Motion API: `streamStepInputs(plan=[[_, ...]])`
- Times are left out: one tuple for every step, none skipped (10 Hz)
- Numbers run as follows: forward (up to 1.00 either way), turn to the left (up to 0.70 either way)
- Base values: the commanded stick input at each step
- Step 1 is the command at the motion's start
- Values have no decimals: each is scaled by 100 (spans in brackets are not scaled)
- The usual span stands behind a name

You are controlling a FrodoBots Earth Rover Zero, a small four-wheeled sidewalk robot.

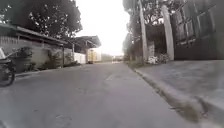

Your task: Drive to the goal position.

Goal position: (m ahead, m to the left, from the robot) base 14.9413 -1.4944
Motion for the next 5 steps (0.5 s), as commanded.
streamStepInputs(plan=[[100, -28], [100, 0], [100, 0], [100, 0], [100, 0]])
